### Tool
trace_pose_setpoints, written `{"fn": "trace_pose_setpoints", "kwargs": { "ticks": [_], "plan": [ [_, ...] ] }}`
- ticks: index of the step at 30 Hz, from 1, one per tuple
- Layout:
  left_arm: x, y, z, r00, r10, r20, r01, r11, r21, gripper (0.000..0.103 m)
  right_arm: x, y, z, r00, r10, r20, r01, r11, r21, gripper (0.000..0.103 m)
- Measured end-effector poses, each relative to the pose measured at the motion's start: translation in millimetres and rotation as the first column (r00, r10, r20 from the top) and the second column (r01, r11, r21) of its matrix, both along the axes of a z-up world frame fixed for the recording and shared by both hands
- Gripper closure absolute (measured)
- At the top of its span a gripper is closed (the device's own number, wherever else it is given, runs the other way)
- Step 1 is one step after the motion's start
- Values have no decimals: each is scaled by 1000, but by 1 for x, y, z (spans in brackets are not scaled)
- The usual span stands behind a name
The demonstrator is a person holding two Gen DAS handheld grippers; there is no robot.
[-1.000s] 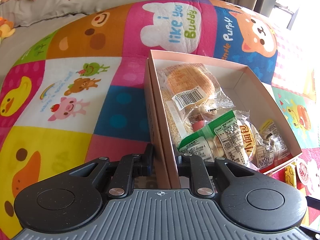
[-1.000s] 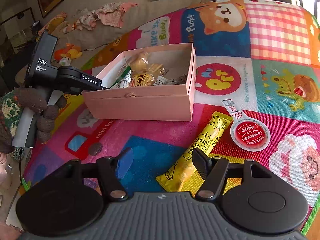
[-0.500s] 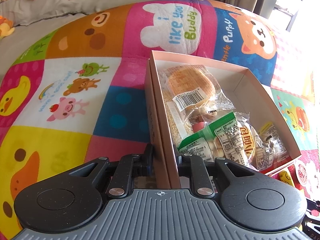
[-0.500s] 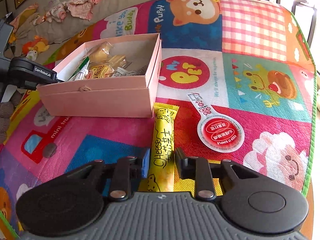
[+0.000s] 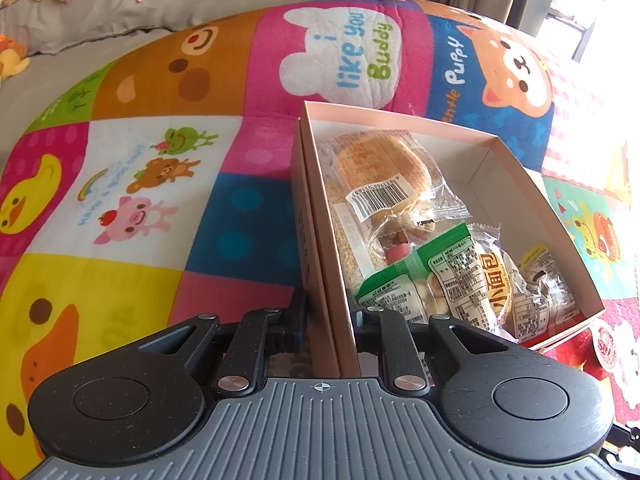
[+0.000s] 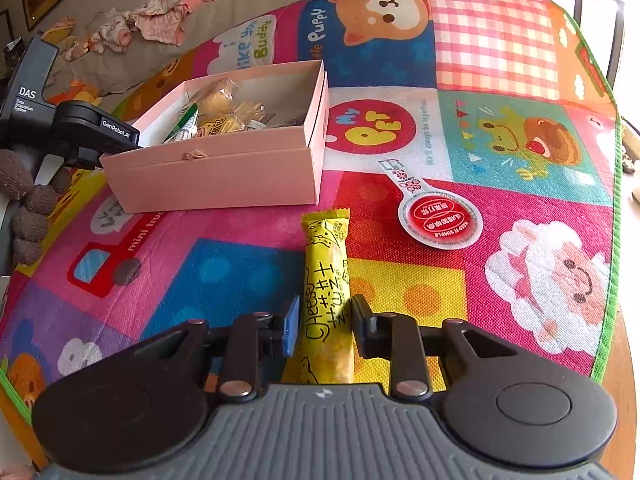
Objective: Organize objects
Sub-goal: 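Move the right gripper to the yellow cheese stick and grasp it, then carry the yellow cheese stick into the pink box and release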
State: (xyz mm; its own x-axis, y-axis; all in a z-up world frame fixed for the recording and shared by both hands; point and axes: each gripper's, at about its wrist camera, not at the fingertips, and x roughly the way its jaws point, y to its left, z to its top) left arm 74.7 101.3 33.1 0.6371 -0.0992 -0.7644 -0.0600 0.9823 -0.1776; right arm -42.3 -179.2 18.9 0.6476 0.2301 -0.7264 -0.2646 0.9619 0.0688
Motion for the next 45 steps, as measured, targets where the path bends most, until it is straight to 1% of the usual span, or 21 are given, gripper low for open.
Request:
{"fn": "trace_pose_setpoints", "kwargs": {
  "ticks": [2, 5, 8, 12, 15, 19, 22, 25, 27, 30, 33, 36, 40, 42, 45],
  "plan": [
    [0, 0, 0, 1000, -3, 0, 3, 1000, 3, 83, 4, 5, -1, 1000, 2, 8, -2, 1000, -13, 74],
    [0, -1, 0, 1000, -10, -1, 10, 1000, 7, 83, 2, 7, 0, 1000, 14, 4, -14, 1000, 5, 73],
    [0, -1, 0, 1000, -8, 0, 8, 1000, 5, 83, -1, 4, 1, 1000, 9, 1, -9, 1000, -2, 78],
    [-1, 1, 0, 1000, -8, 4, 8, 1000, -7, 83, -8, -3, 3, 1000, 11, -22, -11, 1000, -10, 78],
    [-1, 1, 0, 1000, -8, 4, 8, 1000, -8, 83, -14, -9, 10, 999, 20, -43, -19, 999, 29, 78],
    [-1, 1, 0, 1000, -6, 6, 6, 1000, -12, 82, -22, -15, 32, 999, 26, -23, -24, 997, 70, 78],
    [-1, 1, 1, 1000, -2, 7, 2, 1000, -13, 83, -23, -20, 58, 999, 15, 39, -18, 996, 88, 78],
    [-2, 1, 0, 1000, 0, 10, 0, 1000, -15, 83, -16, -26, 86, 995, 10, 103, -21, 994, 107, 78],
    [-3, 2, -1, 1000, 1, 13, -1, 1000, -22, 82, -4, -26, 101, 991, 11, 130, -26, 993, 113, 78],
    [-3, 3, -1, 1000, 2, 17, -2, 1000, -29, 82, 24, -19, 120, 989, 26, 144, -44, 991, 123, 78],
    [-4, 5, -2, 1000, -2, 23, 3, 999, -35, 82, 60, -5, 125, 993, 38, 112, -55, 987, 151, 78],
    [-5, 7, -2, 1000, -4, 26, 6, 999, -47, 81, 103, 16, 117, 998, 47, 39, -54, 979, 196, 78],
    [-4, 10, -3, 1000, -5, 29, 7, 998, -61, 81, 153, 46, 92, 997, 43, -68, -25, 970, 241, 78],
    [-4, 11, -3, 999, -7, 31, 9, 998, -64, 81, 170, 60, 81, 996, 33, -84, -12, 972, 235, 78],
    [-4, 12, -4, 999, -10, 36, 12, 998, -68, 81, 185, 78, 68, 997, 16, -78, 0, 980, 200, 78]
  ]
}}
